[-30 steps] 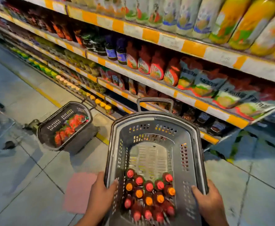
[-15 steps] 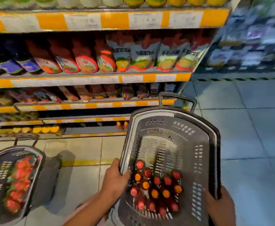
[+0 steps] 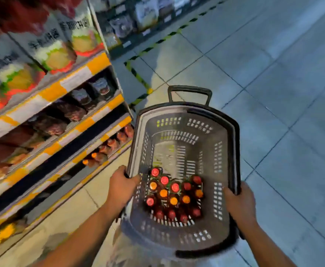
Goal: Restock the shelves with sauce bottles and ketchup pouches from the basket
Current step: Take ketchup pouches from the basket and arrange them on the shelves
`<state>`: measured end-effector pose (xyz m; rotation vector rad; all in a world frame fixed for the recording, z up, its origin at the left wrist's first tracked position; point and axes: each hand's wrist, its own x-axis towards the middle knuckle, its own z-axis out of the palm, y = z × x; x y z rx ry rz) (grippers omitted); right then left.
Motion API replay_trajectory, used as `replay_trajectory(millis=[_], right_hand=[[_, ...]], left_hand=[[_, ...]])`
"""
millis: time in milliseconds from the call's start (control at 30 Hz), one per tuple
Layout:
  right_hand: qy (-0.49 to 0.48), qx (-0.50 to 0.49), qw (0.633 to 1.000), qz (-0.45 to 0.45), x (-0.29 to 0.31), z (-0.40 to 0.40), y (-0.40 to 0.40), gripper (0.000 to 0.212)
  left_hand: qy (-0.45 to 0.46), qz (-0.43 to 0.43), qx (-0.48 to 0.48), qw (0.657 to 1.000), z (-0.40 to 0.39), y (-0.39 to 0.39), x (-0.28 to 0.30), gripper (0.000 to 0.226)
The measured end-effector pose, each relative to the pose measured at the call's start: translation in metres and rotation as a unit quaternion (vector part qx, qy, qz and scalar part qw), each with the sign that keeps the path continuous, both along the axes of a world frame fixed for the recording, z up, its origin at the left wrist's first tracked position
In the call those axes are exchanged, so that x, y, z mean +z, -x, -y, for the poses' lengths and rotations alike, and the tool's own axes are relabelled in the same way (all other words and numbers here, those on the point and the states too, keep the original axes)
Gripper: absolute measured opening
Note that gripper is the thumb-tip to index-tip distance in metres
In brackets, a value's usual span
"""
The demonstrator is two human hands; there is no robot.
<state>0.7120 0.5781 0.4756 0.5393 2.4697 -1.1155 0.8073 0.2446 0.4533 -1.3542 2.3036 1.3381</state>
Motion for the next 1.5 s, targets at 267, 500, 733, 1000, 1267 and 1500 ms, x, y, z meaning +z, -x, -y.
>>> replay_trajectory(millis=[267,500,733,1000,1267,1500], right_hand=[[-0.052,-0.103,0.993,-0.016,-0.107,0.062,0.006,0.019],[-0.052,-0.120,0.991,-0.037,-0.254,0.089,0.018,0.020],[-0.091,-0.046,0.992,-0.069,-0.378,0.078,0.042,0.029],[-0.100,-0.014,0.991,-0.083,-0.456,0.063,0.064,0.027],[-0.112,0.014,0.988,-0.106,-0.483,0.057,0.076,0.030],[-0.129,0.019,0.987,-0.096,-0.472,0.066,0.068,0.032]], left_hand=[[-0.029,-0.005,-0.096,0.995,0.075,0.071,-0.112,0.038],[0.025,-0.030,-0.151,0.988,0.094,0.113,-0.245,0.032],[0.078,-0.068,-0.183,0.978,0.098,0.112,-0.378,0.050],[0.053,-0.082,-0.151,0.984,0.093,0.120,-0.456,0.035],[0.067,-0.135,-0.184,0.971,0.106,0.122,-0.487,0.027],[0.133,-0.081,-0.234,0.960,0.091,0.109,-0.468,0.046]])
